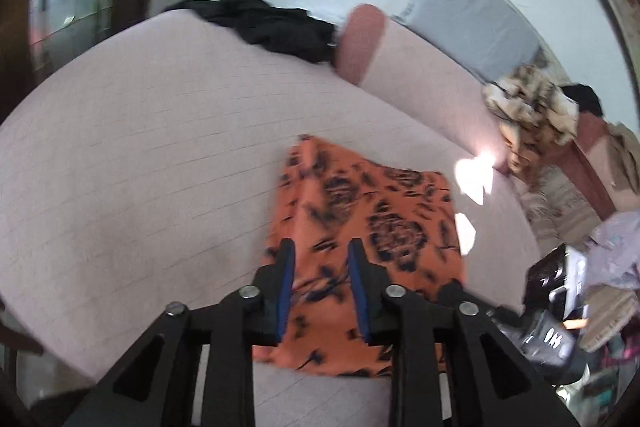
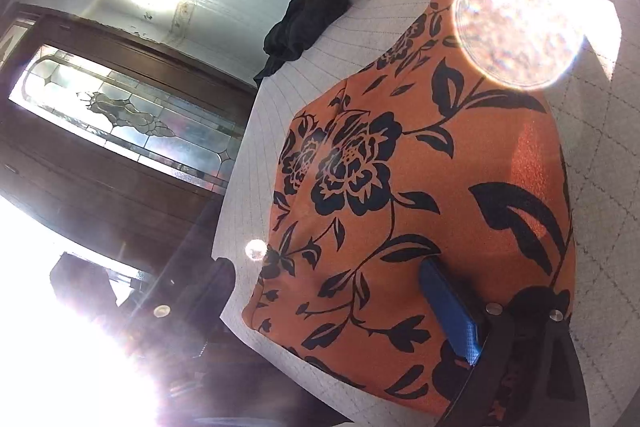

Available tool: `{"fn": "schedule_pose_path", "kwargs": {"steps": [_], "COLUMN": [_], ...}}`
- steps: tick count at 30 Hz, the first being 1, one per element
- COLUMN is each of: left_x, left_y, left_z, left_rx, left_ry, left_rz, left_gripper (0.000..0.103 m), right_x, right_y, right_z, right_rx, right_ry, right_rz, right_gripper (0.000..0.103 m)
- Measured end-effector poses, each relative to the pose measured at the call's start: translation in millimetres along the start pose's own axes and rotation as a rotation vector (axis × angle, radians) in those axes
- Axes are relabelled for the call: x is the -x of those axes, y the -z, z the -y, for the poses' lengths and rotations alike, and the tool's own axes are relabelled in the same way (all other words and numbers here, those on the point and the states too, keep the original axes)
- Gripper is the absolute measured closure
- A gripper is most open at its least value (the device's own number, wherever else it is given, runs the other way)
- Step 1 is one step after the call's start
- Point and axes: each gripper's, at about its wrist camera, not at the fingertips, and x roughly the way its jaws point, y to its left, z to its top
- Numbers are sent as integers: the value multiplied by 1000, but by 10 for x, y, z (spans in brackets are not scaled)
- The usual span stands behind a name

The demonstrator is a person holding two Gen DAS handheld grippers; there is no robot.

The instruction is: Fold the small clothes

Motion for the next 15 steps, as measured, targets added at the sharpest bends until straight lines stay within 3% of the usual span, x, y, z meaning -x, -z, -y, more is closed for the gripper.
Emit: {"fn": "schedule_pose_path", "kwargs": {"steps": [3,5,6,7,8,10,12,15], "left_x": [-457,-863,-1049,-1157,-1181,-1132,-1025,-900], "left_y": [-121,-153,-177,-206,-238,-297,-354,-478], "left_z": [128,11,-116,-264,-411,-469,-359,-158], "left_rx": [-85,-100,-88,-41,34,70,21,-51], "left_ry": [-5,-110,-184,-188,-152,-127,-155,-136], "left_rz": [-83,-165,-195,-217,-227,-225,-183,-111], "left_gripper": [74,74,66,51,48,48,50,50], "right_x": [15,45,57,71,79,99,88,89], "right_y": [15,26,28,27,31,34,32,36], "right_z": [22,67,83,103,113,115,128,126], "right_rx": [-13,-31,-36,-39,-39,-33,-34,-33], "right_ry": [-23,-50,-60,-69,-82,-90,-90,-88], "right_rz": [5,5,3,-2,-10,-22,-24,-24], "right_gripper": [8,8,8,8,8,8,8,8]}}
